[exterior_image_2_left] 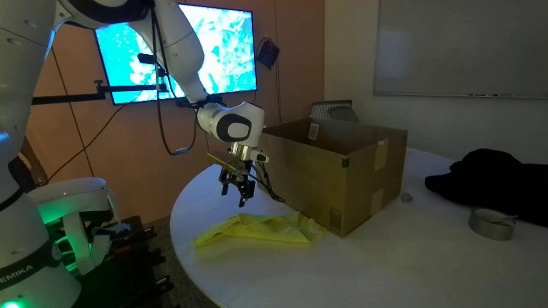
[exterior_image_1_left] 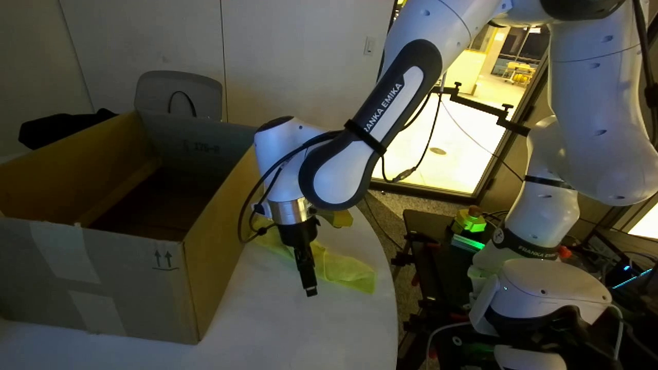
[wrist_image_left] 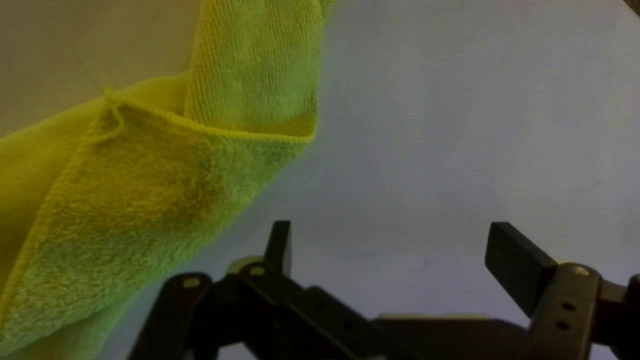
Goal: Put the marker on the cloth, then fold the cloth and put it in the box
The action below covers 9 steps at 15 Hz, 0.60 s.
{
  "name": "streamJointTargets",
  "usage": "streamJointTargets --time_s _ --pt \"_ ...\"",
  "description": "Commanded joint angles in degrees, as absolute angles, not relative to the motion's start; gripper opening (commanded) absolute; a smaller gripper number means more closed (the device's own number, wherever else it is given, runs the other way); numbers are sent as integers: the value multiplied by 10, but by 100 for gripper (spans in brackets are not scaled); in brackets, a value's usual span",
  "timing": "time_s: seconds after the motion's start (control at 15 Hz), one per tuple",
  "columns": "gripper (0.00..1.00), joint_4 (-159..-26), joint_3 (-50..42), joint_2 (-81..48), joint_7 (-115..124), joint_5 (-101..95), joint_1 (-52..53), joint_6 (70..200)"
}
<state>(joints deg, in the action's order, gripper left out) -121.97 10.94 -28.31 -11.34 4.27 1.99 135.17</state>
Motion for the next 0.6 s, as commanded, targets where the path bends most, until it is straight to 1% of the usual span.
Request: streamJointTargets --time_s 0.0,0.53 --pt "100 -1247 94 -242 -94 46 25 1357" --pt "100 -1283 53 -218 -39 28 28 1355"
